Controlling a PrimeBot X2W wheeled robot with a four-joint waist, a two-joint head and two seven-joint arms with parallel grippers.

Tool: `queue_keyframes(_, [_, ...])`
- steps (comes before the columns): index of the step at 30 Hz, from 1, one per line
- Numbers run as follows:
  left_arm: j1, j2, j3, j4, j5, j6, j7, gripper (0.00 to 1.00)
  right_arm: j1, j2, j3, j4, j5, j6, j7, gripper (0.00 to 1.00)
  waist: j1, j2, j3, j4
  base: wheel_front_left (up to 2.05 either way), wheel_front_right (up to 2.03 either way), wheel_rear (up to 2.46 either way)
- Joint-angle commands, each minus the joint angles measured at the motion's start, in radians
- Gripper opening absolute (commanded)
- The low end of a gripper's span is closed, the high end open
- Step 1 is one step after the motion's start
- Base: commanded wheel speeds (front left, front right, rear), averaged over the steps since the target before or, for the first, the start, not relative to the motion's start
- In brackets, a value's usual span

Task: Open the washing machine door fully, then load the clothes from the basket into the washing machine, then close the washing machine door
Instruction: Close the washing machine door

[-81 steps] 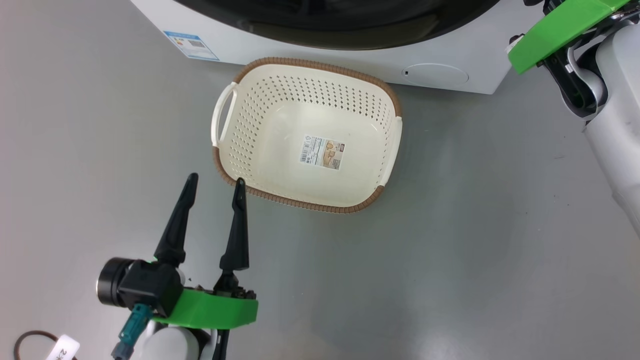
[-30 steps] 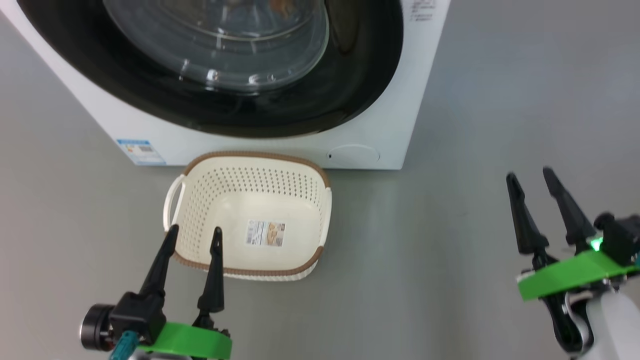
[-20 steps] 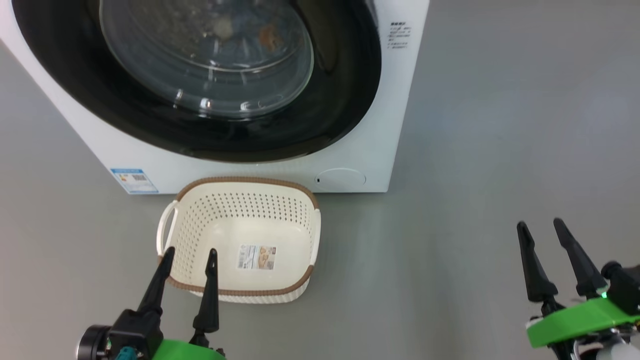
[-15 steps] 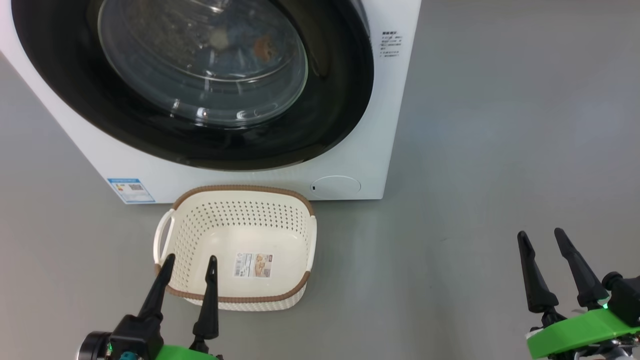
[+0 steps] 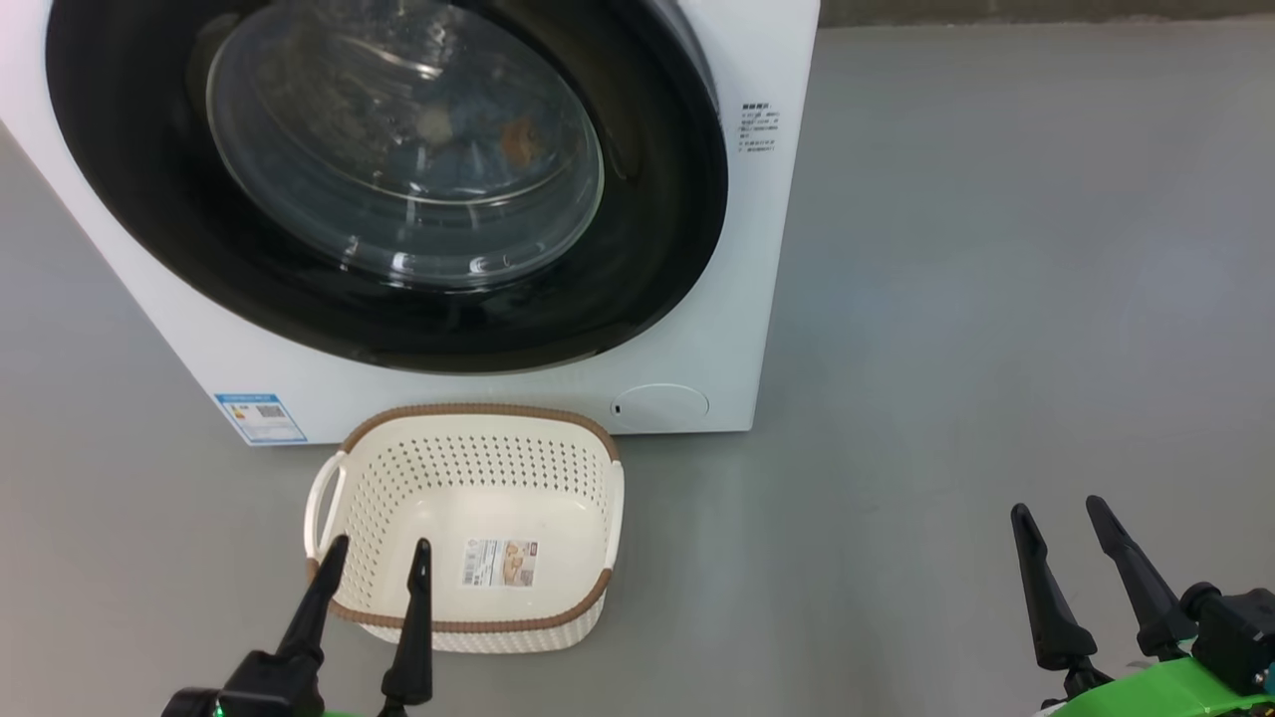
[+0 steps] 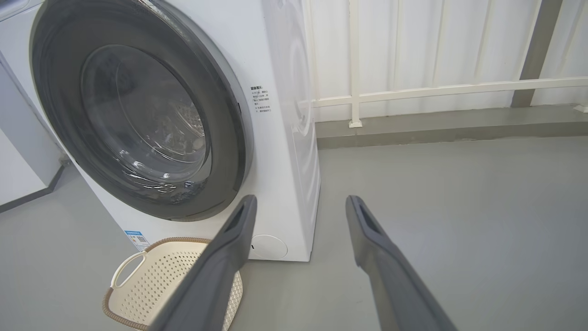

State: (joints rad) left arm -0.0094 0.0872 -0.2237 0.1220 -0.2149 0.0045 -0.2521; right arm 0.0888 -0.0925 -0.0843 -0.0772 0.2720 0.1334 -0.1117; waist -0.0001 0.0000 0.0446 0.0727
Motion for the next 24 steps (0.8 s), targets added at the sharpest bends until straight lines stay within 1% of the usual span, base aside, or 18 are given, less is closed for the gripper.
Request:
queue_keyframes(1, [-0.016, 0.013, 0.030, -0.022, -0.005, 0.002, -0.002, 1.00, -0.005, -0.006, 0.014, -0.034, -0.024, -0.003, 0.002, 1.00, 0.0001, 0.0000, -0.009, -0.003, 0.00, 0.00, 0.00])
queue_keyframes(10, [0.000, 0.024, 0.026, -0.034, -0.012, 0.007, 0.007, 1.00, 0.020, 0.012, 0.010, -0.046, -0.033, -0.003, 0.015, 1.00, 0.0001, 0.0000, -0.037, -0.009, 0.00, 0.00, 0.00])
queue_keyframes(24, [0.007, 0.030, 0.021, -0.046, -0.020, 0.022, 0.009, 1.00, 0.024, 0.021, 0.003, -0.054, -0.038, -0.003, 0.024, 1.00, 0.0001, 0.0000, -0.044, -0.013, 0.00, 0.00, 0.00])
